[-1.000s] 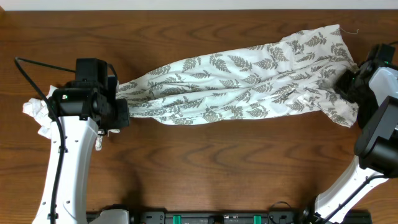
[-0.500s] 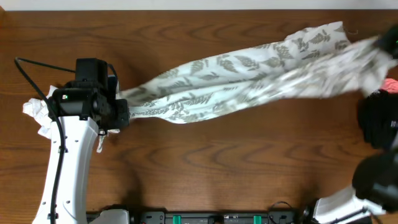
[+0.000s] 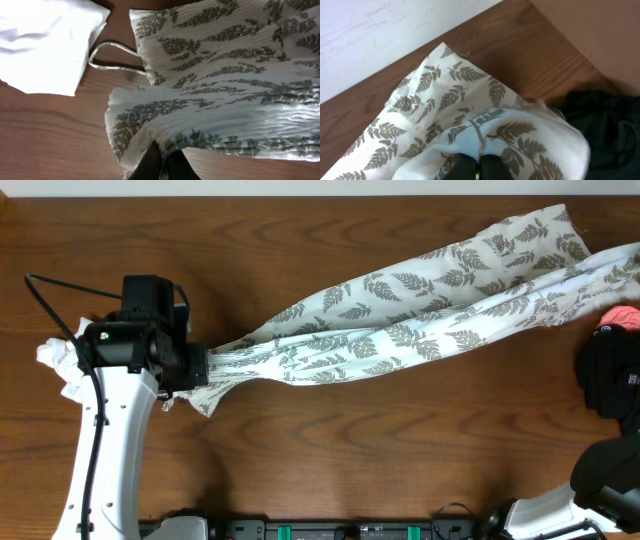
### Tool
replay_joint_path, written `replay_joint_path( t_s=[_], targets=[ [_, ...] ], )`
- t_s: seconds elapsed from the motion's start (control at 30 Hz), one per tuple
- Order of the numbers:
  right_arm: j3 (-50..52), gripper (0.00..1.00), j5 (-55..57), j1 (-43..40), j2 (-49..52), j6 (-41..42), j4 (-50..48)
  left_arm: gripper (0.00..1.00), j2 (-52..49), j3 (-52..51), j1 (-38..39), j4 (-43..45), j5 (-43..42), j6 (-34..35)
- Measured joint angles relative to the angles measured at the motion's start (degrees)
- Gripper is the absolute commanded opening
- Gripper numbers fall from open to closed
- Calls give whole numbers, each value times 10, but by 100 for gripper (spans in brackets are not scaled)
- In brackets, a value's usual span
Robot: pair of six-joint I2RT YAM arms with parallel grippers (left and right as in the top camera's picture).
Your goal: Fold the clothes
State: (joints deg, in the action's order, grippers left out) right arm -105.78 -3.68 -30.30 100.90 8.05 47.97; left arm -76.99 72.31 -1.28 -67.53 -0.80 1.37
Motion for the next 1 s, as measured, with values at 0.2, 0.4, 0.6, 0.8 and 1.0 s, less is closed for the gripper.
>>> replay_joint_path(
  t_s=[0.2,0.4,0.6,0.8,1.0],
  targets=[
    [0,1,-20,0,0,-20,-42,6,0,13,0,65,-6,0],
    [0,1,-93,0,0,-54,-91,6,13,73,0,207,-22,1],
    [0,1,-143,0,0,-56,-104,6,19,86,0,353,-22,-5],
    [0,1,-156,0,2,-56,-53,6,6,86,-1,285,-23,-5],
    [1,1,-160,-2,9,-69,-49,6,7,86,-2,162,-14,-5]
  ],
)
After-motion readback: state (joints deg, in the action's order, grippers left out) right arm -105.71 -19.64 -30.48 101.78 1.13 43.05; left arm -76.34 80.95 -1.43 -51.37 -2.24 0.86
